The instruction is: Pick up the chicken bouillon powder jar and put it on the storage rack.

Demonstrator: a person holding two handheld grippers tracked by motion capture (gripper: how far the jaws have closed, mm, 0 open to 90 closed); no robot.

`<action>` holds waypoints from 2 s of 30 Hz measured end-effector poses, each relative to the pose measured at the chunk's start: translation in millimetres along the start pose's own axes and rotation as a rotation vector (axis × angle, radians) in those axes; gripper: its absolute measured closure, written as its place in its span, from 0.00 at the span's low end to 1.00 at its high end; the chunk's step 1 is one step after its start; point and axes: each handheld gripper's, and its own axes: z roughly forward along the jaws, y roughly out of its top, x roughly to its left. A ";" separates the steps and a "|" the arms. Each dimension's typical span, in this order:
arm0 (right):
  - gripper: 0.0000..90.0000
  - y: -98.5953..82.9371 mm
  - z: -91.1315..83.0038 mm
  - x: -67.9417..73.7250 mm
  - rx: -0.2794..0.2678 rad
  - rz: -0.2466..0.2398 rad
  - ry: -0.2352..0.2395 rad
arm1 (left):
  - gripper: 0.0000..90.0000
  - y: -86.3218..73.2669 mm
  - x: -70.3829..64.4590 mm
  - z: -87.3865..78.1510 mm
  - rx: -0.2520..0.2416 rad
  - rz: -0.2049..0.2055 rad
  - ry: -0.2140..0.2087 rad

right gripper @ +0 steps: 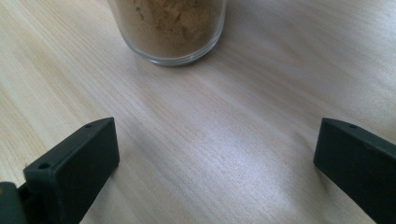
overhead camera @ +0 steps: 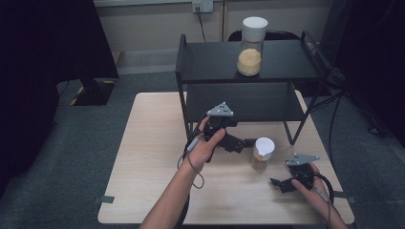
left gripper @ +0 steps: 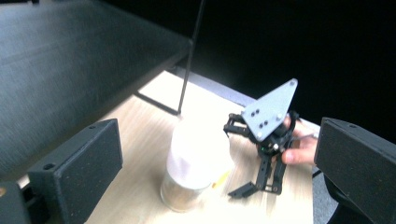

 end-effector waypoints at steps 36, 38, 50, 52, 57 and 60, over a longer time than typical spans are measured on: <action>0.00 0.0 0.0 0.0 0.000 0.000 0.000 | 0.01 -96.6 21.0 23.4 0.097 -0.092 0.042; 0.00 -0.1 0.0 0.0 0.000 -0.001 0.000 | 0.01 -100.9 21.2 22.3 0.103 -0.089 0.047; 0.00 0.0 0.0 0.0 0.000 0.000 0.000 | 0.01 -126.3 19.7 11.6 0.148 -0.106 0.126; 0.00 0.0 0.0 0.0 0.000 0.000 0.000 | 0.01 -127.3 18.2 9.1 0.160 -0.092 0.146; 0.00 0.0 -0.1 0.1 0.000 0.000 0.000 | 0.01 -134.3 17.1 0.9 0.168 -0.095 0.164; 0.00 -0.1 -0.1 0.1 0.000 0.000 0.000 | 0.01 -139.3 15.7 -5.2 0.169 -0.101 0.177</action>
